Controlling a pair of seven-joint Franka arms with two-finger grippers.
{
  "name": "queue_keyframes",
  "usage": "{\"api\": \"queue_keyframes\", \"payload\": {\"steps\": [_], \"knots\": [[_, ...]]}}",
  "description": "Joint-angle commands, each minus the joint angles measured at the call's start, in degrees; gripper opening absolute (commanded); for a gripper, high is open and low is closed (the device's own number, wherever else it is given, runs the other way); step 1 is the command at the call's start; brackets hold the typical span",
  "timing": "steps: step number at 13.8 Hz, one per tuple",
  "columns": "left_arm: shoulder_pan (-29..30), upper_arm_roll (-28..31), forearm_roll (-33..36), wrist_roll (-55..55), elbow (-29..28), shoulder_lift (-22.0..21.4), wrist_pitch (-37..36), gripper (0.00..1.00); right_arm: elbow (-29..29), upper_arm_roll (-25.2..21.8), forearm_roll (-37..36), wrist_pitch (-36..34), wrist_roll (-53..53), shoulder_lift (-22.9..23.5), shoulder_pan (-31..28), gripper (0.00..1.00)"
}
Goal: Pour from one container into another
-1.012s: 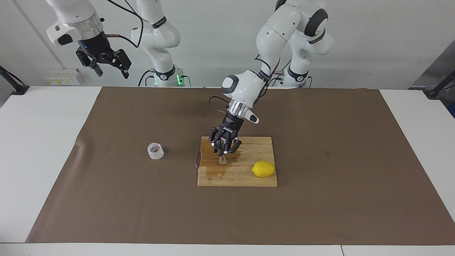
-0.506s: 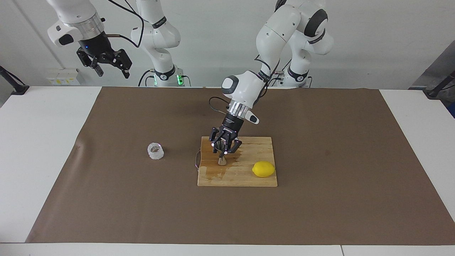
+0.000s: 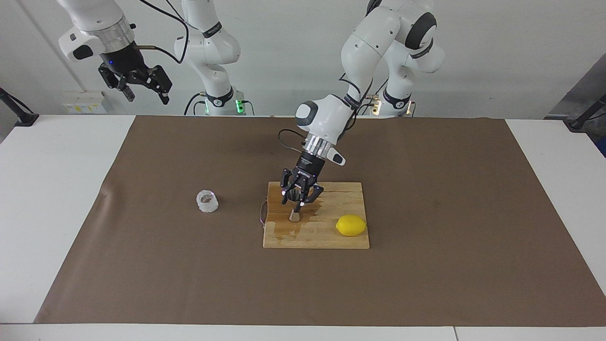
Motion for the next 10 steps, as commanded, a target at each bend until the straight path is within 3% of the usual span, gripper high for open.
{"api": "queue_keyframes", "payload": {"steps": [1, 3, 4, 8, 10], "knots": [[0.0, 0.0, -0.2, -0.8, 0.7, 0.5, 1.2, 0.68, -0.9, 0.3, -0.1, -0.4, -0.2, -1.0, -0.7, 1.00], [0.2, 0.0, -0.2, -0.8, 0.7, 0.6, 0.9, 0.81, -1.3, 0.3, -0.1, -0.1, -3.5, -1.3, -0.8, 1.00], [0.2, 0.0, -0.1, -0.8, 0.7, 0.6, 0.9, 0.97, -1.6, 0.1, -0.1, 1.6, -6.9, -1.3, -1.0, 1.00], [0.6, -0.1, 0.2, -1.0, 1.1, -0.7, 0.8, 1.00, -3.1, 0.1, 2.2, 4.1, -24.7, -1.4, -2.6, 1.00], [2.2, -0.3, -0.5, -1.0, 0.4, -5.3, -3.0, 1.00, -3.8, 0.1, 2.6, 4.4, -31.1, -1.5, -3.4, 1.00]]}}
